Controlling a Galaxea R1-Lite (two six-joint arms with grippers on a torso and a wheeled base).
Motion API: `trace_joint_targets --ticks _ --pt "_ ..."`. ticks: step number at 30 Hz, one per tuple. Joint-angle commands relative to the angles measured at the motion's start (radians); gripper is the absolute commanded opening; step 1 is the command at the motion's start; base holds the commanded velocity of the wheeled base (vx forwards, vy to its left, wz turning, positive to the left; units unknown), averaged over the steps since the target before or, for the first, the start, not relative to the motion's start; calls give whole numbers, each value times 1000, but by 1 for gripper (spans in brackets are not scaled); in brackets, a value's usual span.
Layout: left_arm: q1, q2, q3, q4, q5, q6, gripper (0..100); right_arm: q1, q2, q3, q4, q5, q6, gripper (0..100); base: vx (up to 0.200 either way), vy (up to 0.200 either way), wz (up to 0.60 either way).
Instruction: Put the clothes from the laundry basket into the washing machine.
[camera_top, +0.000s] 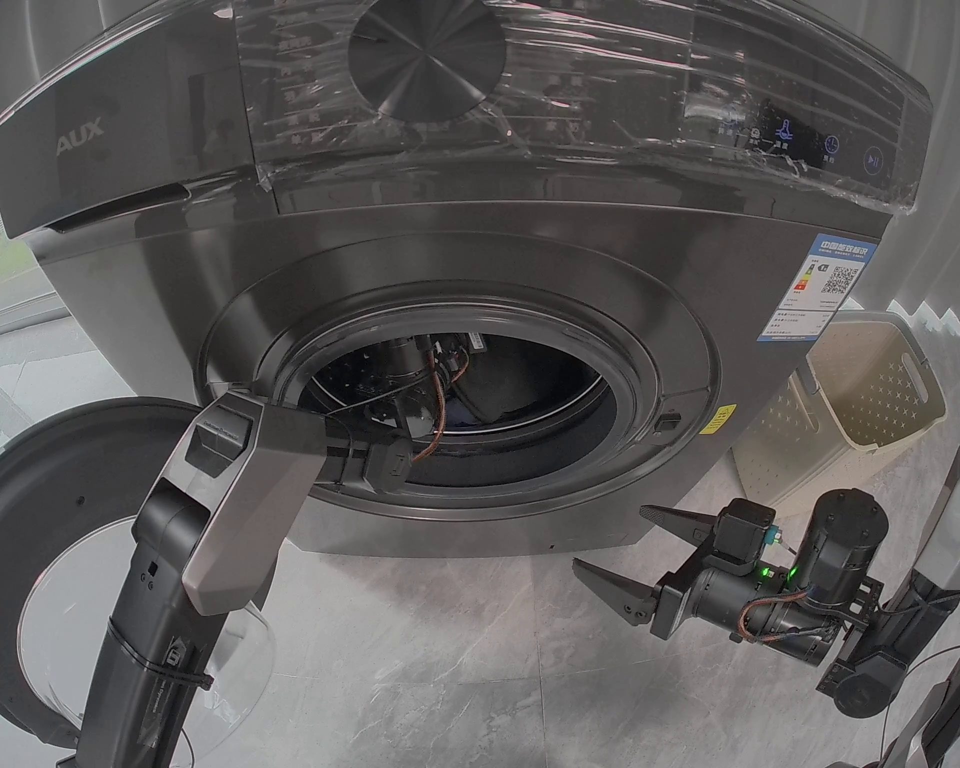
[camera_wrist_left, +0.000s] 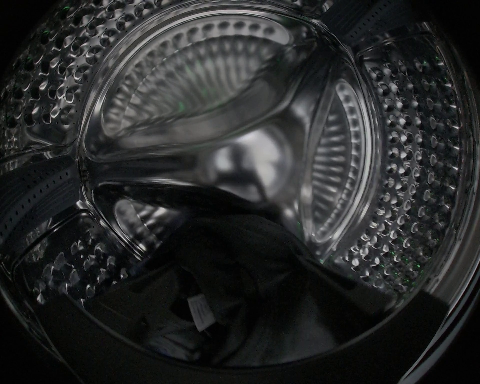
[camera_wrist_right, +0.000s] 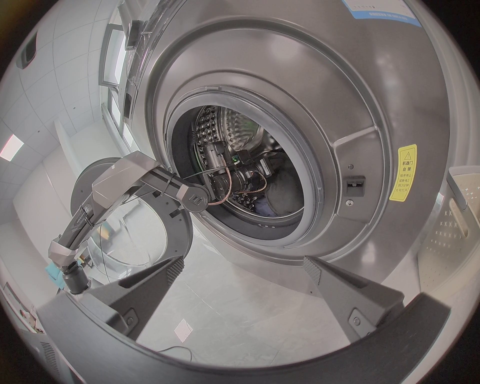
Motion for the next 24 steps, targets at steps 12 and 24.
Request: trace_joint_targets --ticks 12,24 --pt "-190 -444 969 -267 -101 145 100 -1 -14 77 -1 7 -3 100 0 0 0" --pt "-254 -654 1417 -425 -102 139 100 2 -109 138 1 3 -3 100 0 0 0"
